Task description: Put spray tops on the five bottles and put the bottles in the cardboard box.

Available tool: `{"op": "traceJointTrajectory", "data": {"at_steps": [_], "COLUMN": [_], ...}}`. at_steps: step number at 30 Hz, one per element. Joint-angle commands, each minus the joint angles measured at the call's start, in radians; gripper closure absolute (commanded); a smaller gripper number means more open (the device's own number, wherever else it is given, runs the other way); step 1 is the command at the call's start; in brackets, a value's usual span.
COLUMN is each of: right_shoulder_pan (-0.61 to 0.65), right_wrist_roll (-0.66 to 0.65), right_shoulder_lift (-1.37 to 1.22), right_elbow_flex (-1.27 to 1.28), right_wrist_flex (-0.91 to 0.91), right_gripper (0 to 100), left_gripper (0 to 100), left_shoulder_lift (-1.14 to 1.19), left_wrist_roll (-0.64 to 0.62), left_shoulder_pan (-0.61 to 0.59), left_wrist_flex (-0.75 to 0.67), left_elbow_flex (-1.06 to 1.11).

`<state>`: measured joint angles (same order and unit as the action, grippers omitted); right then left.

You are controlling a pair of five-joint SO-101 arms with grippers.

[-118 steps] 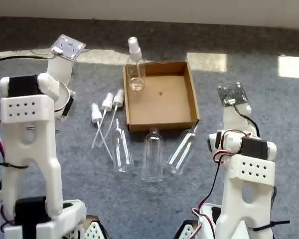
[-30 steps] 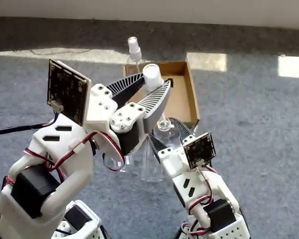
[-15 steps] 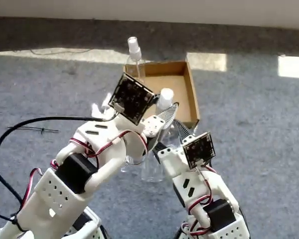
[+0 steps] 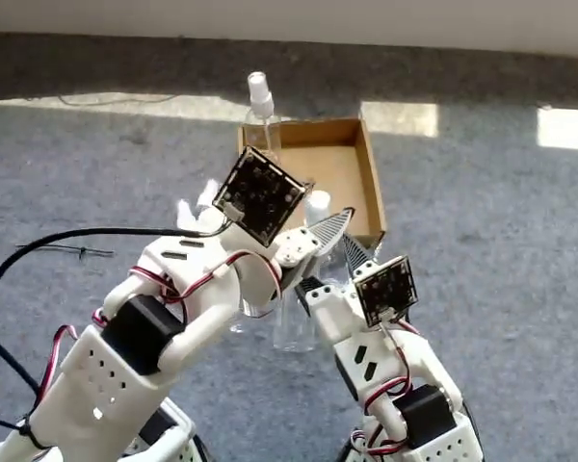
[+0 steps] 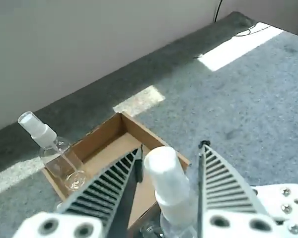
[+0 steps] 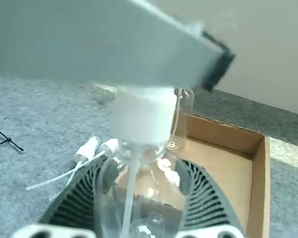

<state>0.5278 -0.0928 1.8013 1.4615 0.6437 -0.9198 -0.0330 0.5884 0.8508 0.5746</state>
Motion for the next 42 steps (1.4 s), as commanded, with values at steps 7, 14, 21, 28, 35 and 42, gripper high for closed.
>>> {"op": "traceJointTrajectory", "data": {"at_steps": [7, 14, 21, 28, 35, 42], "right_shoulder_pan": [0.007, 0.007, 0.007, 0.007, 0.007, 0.007], "right_wrist_roll": [0.008, 0.008, 0.008, 0.008, 0.000, 0.000], "right_shoulder_lift": [0.012, 0.012, 0.012, 0.007, 0.002, 0.012], "right_elbow_flex": [-0.005, -0.005, -0.005, -0.005, -0.005, -0.005], "right_wrist_flex": [-0.021, -0.021, -0.021, -0.022, -0.022, -0.019], "right_gripper": [99.5, 99.5, 99.5, 99.5, 99.5, 99.5], "left_gripper": [83, 83, 83, 83, 83, 83], "left_shoulder_lift": [-0.008, -0.016, -0.019, -0.019, -0.021, -0.185], "left_wrist_roll": [0.009, 0.009, 0.011, 0.012, 0.138, 0.212], "left_shoulder_pan": [-0.076, -0.094, -0.099, -0.093, -0.082, -0.321], "left_wrist_flex": [0.020, 0.025, 0.026, 0.041, 0.048, 0.049], "left_elbow_flex": [-0.110, -0.027, 0.062, 0.039, -0.061, -0.156]}}
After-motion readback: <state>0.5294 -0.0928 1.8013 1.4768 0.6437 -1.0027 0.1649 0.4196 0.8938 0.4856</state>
